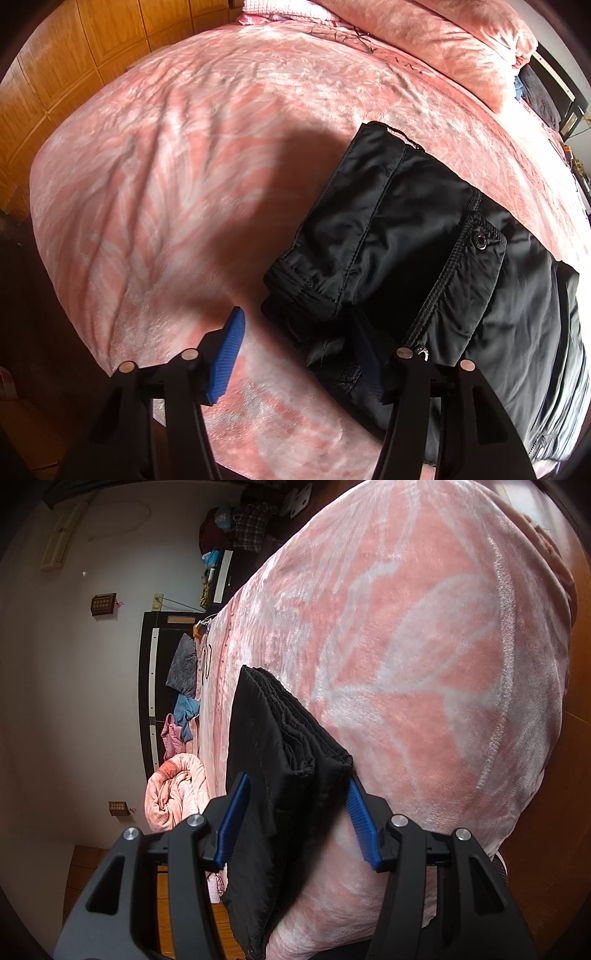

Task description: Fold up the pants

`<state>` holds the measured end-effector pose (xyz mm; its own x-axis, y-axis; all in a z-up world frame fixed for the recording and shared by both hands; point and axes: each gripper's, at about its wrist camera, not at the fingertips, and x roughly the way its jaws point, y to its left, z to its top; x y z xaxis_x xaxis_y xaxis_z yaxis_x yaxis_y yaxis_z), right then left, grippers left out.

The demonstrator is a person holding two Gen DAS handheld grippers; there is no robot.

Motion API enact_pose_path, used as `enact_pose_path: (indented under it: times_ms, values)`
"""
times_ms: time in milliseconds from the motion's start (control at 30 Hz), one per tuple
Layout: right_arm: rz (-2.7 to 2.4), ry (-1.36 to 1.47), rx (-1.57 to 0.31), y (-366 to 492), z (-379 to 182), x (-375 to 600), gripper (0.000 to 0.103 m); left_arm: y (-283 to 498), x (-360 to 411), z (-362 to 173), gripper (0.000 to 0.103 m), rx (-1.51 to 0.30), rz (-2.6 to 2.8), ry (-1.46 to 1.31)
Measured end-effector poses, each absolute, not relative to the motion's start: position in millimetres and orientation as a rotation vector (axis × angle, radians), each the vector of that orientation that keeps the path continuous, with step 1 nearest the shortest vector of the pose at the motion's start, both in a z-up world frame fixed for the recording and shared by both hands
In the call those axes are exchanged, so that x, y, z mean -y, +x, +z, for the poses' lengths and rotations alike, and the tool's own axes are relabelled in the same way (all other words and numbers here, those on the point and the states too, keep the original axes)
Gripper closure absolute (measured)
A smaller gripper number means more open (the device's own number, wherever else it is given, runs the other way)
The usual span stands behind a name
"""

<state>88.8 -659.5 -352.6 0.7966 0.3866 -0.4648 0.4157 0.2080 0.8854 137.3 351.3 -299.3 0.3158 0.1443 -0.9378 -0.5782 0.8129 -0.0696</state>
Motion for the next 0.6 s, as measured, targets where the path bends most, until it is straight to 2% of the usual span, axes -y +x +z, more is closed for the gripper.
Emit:
enact_pose_path:
  times_ms: [100,167,200,267,333,600]
  values:
    - [-0.010,1.395,-0.697,92.7,-355.8,657.4,0.050,135.9,-348.5,-298.3,0.045,-1.131,0.498,-0.460]
    - [-0.008,1.389,-0.701,96.4,-356.3,656.5,0.054,135.0,-346.3,-298.3,0.045,-1.116,0.507,-0.477]
    - [-0.012,1.379,-0.711,98.6,-355.4,655.9,0.058,134.7,-345.6,-298.1,0.045,-1.108,0.515,-0.480]
    - [-0.016,1.352,-0.726,102.5,-351.1,654.0,0.077,133.3,-343.3,-297.8,0.045,-1.092,0.530,-0.485]
    - [-0.032,1.304,-0.732,106.0,-339.0,650.8,0.082,132.2,-341.3,-297.6,0.045,-1.078,0.546,-0.490]
    - [-0.064,1.084,-0.713,118.9,-255.4,618.4,0.085,128.5,-328.8,-292.3,0.045,-0.996,0.573,-0.506]
